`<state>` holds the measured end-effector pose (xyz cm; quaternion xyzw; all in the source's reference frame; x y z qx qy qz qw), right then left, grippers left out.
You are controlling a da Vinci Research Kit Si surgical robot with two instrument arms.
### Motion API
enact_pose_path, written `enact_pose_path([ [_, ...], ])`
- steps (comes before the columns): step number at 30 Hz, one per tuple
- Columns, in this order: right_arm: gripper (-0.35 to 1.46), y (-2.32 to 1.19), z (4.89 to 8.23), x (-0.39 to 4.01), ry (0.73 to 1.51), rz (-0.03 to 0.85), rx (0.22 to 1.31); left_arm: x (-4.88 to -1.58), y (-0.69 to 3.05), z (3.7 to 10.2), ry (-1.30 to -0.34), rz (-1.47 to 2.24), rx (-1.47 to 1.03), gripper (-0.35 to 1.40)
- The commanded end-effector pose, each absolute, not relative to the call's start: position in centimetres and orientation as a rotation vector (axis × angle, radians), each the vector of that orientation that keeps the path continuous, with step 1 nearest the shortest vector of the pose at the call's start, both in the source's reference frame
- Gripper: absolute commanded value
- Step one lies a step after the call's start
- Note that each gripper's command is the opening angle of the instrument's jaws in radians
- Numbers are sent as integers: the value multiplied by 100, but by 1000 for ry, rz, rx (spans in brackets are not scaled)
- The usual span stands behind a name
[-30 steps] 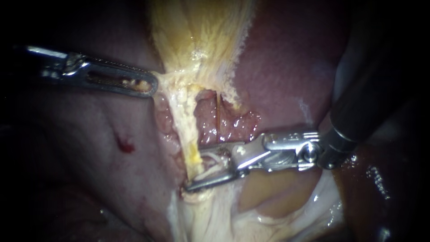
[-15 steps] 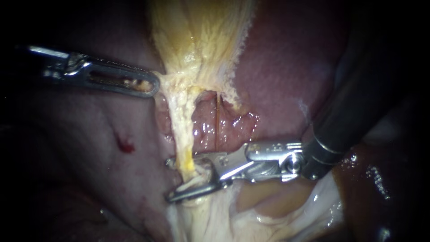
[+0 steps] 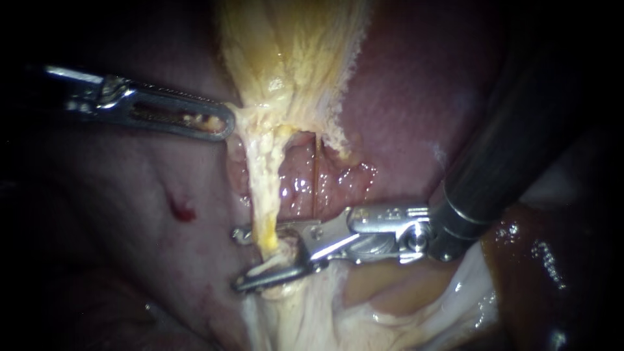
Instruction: Clipping first clip left tube
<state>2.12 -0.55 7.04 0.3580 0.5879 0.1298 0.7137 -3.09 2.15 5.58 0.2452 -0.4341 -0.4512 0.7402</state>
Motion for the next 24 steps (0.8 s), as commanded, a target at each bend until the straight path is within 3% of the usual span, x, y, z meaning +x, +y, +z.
enact_pose_path([
  [1, 50, -56, 701, 210, 1301, 284, 801, -309, 215, 558, -952, -989, 538, -35],
  [24, 50, -87, 657, 213, 1329, 199, 912, -304, 218, 562, -952, -988, 540, -35],
])
